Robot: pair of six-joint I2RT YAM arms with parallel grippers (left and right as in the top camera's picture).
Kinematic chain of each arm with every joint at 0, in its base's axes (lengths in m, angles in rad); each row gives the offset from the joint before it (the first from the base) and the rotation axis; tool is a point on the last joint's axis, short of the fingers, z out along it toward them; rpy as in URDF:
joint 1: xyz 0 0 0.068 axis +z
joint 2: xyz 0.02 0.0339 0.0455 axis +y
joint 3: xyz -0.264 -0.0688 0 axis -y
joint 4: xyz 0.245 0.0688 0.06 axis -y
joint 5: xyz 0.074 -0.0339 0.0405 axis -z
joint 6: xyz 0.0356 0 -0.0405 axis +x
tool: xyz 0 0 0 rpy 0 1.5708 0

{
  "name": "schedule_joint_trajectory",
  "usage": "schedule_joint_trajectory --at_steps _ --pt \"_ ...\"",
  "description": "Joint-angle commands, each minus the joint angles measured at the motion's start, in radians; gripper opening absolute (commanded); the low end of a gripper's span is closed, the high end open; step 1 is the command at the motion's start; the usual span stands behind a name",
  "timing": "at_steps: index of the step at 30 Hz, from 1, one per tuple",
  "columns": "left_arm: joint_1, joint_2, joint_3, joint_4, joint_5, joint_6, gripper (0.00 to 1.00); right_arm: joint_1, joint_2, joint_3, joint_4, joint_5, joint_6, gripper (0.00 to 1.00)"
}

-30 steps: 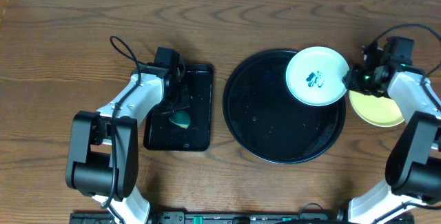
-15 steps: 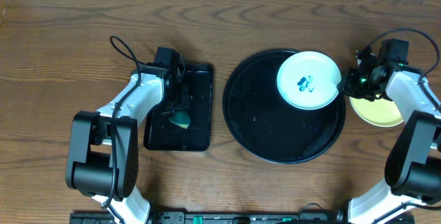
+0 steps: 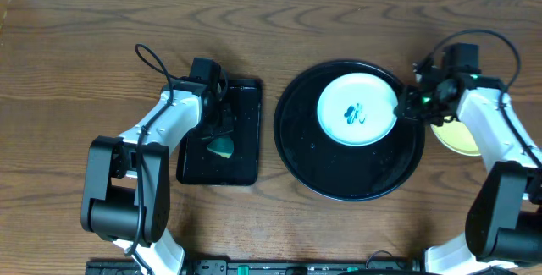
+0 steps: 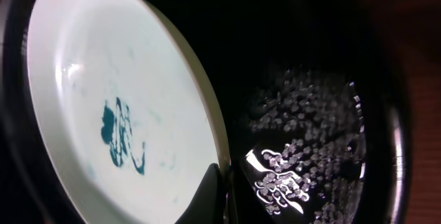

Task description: Clean dirty plates on tray and stack at the side

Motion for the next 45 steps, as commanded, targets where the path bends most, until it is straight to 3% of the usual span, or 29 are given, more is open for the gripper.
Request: schedule_joint_trajectory --at_steps 1,13,15,19,20,29,45 --pt "0.003 -0.002 0.002 -0.007 -0.015 0.002 0.41 0.046 0.031 0.014 0.003 0.064 0.034 0.01" --pt "0.003 -0.002 0.002 -0.014 -0.015 0.002 0.54 0.153 0.050 0.012 0.016 0.136 0.074 0.01" --pt "0.003 -0.002 0.002 -0.014 -0.015 0.002 0.48 0.162 0.050 0.012 0.017 0.149 0.087 0.01" --pt "0.003 -0.002 0.002 -0.015 -0.015 0.002 0.12 0.173 0.050 0.012 0.018 0.149 0.086 0.01" --pt "0.003 -0.002 0.002 -0.017 -0.015 0.002 0.08 0.174 0.050 0.012 0.018 0.149 0.086 0.01" --pt "0.003 -0.010 0.005 -0.017 -0.015 0.002 0.07 0.174 0.050 0.012 0.019 0.150 0.086 0.01" --pt "0.002 -0.197 0.027 0.053 -0.014 0.010 0.07 0.174 0.050 0.012 0.022 0.157 0.086 0.01"
